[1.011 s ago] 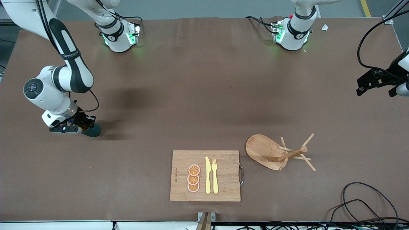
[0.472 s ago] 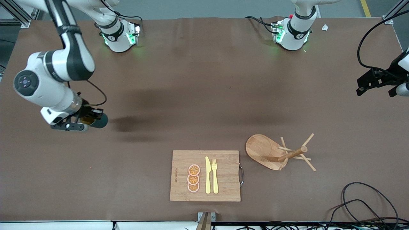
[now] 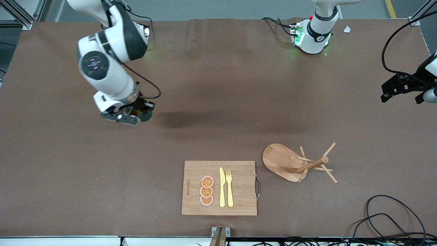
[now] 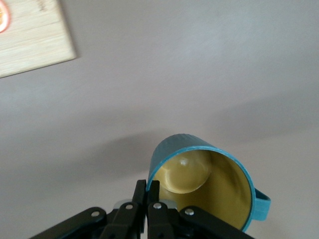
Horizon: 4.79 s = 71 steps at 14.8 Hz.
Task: Pass cup and hang on rack
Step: 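Carry the teal mug with the right gripper toward the table middle, then set the mug down, open the right gripper while the left gripper approaches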
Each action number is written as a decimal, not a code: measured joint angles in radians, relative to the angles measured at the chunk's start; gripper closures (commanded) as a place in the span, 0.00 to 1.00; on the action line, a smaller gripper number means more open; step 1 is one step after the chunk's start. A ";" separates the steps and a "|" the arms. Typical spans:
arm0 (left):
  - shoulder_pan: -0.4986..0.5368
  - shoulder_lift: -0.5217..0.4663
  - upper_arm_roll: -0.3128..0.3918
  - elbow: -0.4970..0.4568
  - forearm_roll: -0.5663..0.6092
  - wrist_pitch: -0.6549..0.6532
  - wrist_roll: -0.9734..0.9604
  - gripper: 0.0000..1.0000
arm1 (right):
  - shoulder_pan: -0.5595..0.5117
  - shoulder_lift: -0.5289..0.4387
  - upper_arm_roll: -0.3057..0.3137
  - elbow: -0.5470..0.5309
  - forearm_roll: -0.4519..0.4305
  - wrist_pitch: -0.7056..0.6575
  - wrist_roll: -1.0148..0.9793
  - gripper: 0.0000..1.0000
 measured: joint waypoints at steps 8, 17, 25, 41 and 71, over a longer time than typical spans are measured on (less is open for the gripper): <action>0.000 0.000 0.000 0.000 0.000 0.000 0.000 0.00 | 0.249 0.080 0.000 0.029 0.000 0.130 0.384 1.00; 0.000 0.001 0.000 0.000 0.000 0.000 0.000 0.00 | 0.371 0.237 -0.001 0.168 0.021 0.203 0.739 1.00; 0.000 0.002 0.000 -0.001 0.000 0.000 0.000 0.00 | 0.454 0.419 -0.008 0.354 0.010 0.196 0.879 1.00; -0.006 0.031 -0.002 -0.004 0.000 -0.001 0.000 0.00 | 0.500 0.576 -0.010 0.469 -0.034 0.196 1.098 1.00; 0.001 0.053 0.004 0.003 0.000 0.000 -0.003 0.00 | 0.270 0.251 -0.050 0.579 -0.095 -0.250 0.512 0.00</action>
